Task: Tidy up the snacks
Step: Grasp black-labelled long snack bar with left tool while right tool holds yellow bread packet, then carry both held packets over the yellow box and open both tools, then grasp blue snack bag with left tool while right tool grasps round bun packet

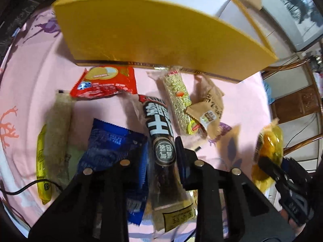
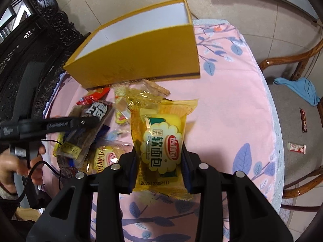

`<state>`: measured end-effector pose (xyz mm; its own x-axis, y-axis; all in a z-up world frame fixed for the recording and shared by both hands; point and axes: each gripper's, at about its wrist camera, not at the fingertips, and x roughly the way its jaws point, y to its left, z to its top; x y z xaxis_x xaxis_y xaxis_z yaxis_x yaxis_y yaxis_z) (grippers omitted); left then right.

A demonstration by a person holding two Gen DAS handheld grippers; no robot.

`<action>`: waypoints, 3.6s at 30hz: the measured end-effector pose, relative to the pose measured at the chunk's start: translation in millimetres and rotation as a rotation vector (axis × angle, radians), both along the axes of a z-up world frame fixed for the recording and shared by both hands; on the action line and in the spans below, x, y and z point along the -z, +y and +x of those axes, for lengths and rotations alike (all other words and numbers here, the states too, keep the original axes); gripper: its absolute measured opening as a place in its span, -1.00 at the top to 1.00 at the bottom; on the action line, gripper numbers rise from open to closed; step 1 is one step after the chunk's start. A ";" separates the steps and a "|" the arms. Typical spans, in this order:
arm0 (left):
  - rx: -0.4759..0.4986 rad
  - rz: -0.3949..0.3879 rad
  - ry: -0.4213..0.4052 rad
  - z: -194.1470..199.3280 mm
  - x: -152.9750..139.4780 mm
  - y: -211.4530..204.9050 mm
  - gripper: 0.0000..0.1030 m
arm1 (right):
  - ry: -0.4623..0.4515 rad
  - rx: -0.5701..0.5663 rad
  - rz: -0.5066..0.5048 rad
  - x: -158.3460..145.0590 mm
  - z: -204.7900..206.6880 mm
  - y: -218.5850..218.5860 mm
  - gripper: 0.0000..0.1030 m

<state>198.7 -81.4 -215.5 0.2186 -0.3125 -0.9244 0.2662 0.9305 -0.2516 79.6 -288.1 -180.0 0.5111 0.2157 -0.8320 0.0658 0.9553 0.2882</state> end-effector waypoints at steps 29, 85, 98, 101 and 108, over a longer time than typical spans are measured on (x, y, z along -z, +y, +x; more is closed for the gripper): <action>0.002 -0.198 -0.488 19.4 -184.0 10.0 0.50 | -0.360 -0.026 -0.047 -132.7 75.6 8.9 0.29; -0.234 -0.031 -0.467 32.4 -133.1 76.5 -0.68 | -0.248 -0.066 -0.110 -79.0 70.7 33.1 -0.34; -0.280 0.043 -0.304 -52.1 -74.1 130.7 -0.69 | 0.045 -0.153 0.019 10.1 13.3 68.3 -0.34; -0.297 0.040 -0.297 -61.2 -74.6 140.1 -0.69 | 0.085 -0.192 0.014 23.8 17.0 85.2 -0.34; -0.321 0.037 -0.311 -73.1 -81.0 153.5 -0.69 | 0.182 -0.228 -0.067 61.6 23.1 108.7 -0.18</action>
